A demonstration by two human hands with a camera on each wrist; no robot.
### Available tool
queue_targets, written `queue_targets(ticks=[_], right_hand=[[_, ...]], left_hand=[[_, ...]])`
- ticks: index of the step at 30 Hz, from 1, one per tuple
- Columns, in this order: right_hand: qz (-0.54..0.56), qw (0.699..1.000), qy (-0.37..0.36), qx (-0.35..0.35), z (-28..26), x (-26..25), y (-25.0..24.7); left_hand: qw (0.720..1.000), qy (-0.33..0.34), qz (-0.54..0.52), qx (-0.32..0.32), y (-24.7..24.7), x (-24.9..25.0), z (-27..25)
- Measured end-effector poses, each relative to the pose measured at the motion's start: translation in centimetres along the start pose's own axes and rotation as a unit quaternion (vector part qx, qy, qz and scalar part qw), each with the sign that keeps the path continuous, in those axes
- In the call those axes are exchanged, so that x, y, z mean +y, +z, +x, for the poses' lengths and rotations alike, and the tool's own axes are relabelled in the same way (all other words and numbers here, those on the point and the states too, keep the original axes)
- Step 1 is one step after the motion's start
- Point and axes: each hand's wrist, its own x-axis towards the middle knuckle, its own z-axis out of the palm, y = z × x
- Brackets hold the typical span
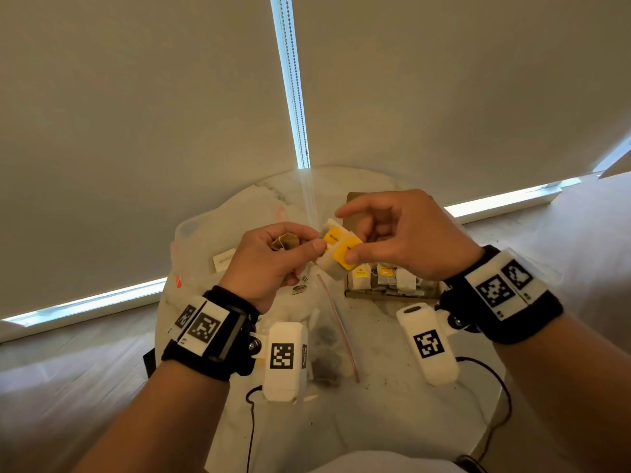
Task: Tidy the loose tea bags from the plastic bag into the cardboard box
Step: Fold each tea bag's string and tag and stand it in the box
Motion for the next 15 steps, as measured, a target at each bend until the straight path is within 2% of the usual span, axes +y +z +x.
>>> queue_targets(ticks=[3, 9, 15], right_hand=[[-0.053, 0.998, 0.017, 0.009, 0.9, 0.3, -0.4], [-0.016, 0.998, 0.038, 0.043, 1.0, 1.7, -2.7], [-0.054, 0.986, 0.110, 0.112, 1.5, 6.8, -6.6]], left_hand=[[1.000, 0.017, 0.005, -0.012, 0.6, 0.2, -0.1], [1.000, 0.004, -0.023, -0.006, 0.4, 0.7, 0.0], [1.000, -0.002, -0.021, -0.016, 0.4, 1.5, -0.1]])
